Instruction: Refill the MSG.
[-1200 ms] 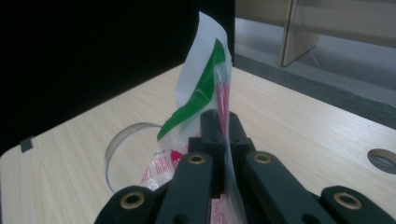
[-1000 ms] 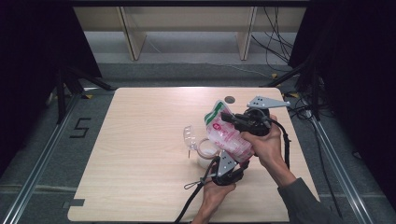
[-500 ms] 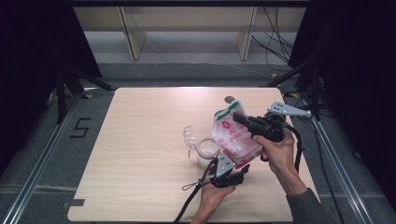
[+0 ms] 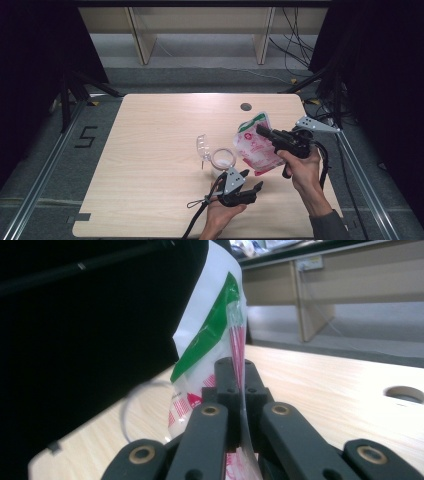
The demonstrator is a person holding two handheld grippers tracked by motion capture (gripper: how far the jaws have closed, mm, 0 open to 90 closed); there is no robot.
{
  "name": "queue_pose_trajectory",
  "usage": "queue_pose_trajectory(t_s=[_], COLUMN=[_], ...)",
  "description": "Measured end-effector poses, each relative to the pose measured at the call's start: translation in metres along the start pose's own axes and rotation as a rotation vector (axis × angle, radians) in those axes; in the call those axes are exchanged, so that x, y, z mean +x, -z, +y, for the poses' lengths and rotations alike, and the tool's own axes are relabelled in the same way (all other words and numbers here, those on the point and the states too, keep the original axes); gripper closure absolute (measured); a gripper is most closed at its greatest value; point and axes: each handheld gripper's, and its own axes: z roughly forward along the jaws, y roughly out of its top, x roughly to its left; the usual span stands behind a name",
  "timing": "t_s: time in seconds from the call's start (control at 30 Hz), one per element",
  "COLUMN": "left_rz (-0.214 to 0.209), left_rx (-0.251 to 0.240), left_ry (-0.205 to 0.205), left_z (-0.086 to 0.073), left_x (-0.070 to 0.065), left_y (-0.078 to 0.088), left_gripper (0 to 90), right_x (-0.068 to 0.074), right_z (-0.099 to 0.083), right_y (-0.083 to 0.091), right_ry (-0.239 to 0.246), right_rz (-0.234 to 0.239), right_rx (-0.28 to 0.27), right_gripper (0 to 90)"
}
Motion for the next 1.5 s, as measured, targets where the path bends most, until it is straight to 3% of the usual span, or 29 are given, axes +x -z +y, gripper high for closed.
queue_pose_trajectory(t_s=[0.03, 0.1, 0.2, 0.23, 0.27, 0.33, 0.37, 0.47, 0.53, 0.57, 0.77, 0.8, 0.83, 0.93, 0.97, 1.0, 1.07, 1.3, 1.33, 1.37, 1.43, 1.5], left_rz=[-0.019, -0.008, -0.025, -0.033, -0.036, -0.028, -0.023, -0.019, -0.012, -0.005, 0.017, 0.023, 0.035, 0.040, 0.042, 0.045, 0.053, 0.073, 0.087, 0.081, 0.093, 0.102], left_rx=[0.008, 0.011, 0.008, 0.010, 0.010, 0.006, 0.019, 0.016, 0.008, 0.005, -0.019, -0.022, -0.015, -0.020, -0.020, -0.030, -0.020, -0.020, -0.022, -0.032, -0.030, -0.026], left_ry=[-0.020, -0.013, -0.028, -0.038, -0.053, -0.028, -0.063, -0.074, -0.058, -0.073, -0.040, -0.051, -0.030, -0.059, -0.046, -0.027, -0.055, -0.043, -0.021, -0.041, -0.038, -0.011], left_z=[-0.001, -0.003, -0.001, -0.001, -0.001, -0.002, -0.001, 0.000, 0.000, 0.001, 0.002, 0.002, 0.002, 0.002, 0.002, 0.001, 0.001, -0.002, -0.002, -0.002, -0.001, -0.002], left_x=[0.003, 0.003, 0.002, 0.001, 0.002, 0.000, 0.002, 0.003, 0.004, 0.006, 0.012, 0.013, 0.013, 0.016, 0.016, 0.016, 0.019, 0.026, 0.025, 0.027, 0.029, 0.029], left_y=[0.001, 0.005, 0.011, 0.013, 0.015, 0.018, 0.020, 0.028, 0.032, 0.035, 0.045, 0.047, 0.049, 0.054, 0.055, 0.056, 0.059, 0.068, 0.070, 0.070, 0.073, 0.074], left_gripper=[39.9, 40.3, 40.8, 40.6, 40.4, 39.5, 39.0, 37.8, 37.0, 36.7, 35.3, 35.3, 35.3, 35.1, 35.1, 35.1, 35.1, 35.2, 35.0, 35.0, 35.0, 35.0], right_x=[-0.002, -0.008, -0.017, -0.018, -0.021, -0.023, -0.026, -0.029, -0.032, -0.031, -0.036, -0.037, -0.037, -0.039, -0.039, -0.041, -0.042, -0.052, -0.055, -0.055, -0.057, -0.060], right_z=[-0.002, -0.008, -0.016, -0.019, -0.021, -0.027, -0.029, -0.034, -0.033, -0.034, -0.039, -0.039, -0.040, -0.042, -0.043, -0.044, -0.046, -0.053, -0.055, -0.056, -0.058, -0.061], right_y=[0.000, 0.002, 0.004, 0.006, 0.007, 0.007, 0.007, 0.008, 0.012, 0.013, 0.022, 0.024, 0.026, 0.030, 0.033, 0.034, 0.038, 0.053, 0.055, 0.056, 0.058, 0.060], right_ry=[0.015, -0.005, -0.021, -0.061, -0.058, -0.081, -0.068, -0.094, -0.073, -0.099, -0.104, -0.092, -0.098, -0.103, -0.121, -0.108, -0.116, -0.129, -0.121, -0.133, -0.144, -0.150], right_rz=[-0.014, -0.034, -0.030, -0.022, -0.028, -0.027, -0.027, -0.026, -0.032, -0.039, -0.034, -0.032, -0.039, -0.039, -0.037, -0.041, -0.042, -0.089, -0.092, -0.098, -0.105, -0.125], right_rx=[0.014, 0.027, -0.004, 0.004, -0.001, 0.015, 0.010, -0.006, -0.015, -0.007, -0.032, -0.036, -0.038, -0.044, -0.041, -0.047, -0.050, -0.068, -0.072, -0.072, -0.066, -0.059], right_gripper=[90.0, 90.0, 90.0, 90.0, 90.0, 90.0, 90.0, 90.0, 90.0, 90.0, 90.0, 90.0, 90.0, 90.0, 90.0, 90.0, 90.0, 90.0, 90.0, 90.0, 90.0, 90.0])
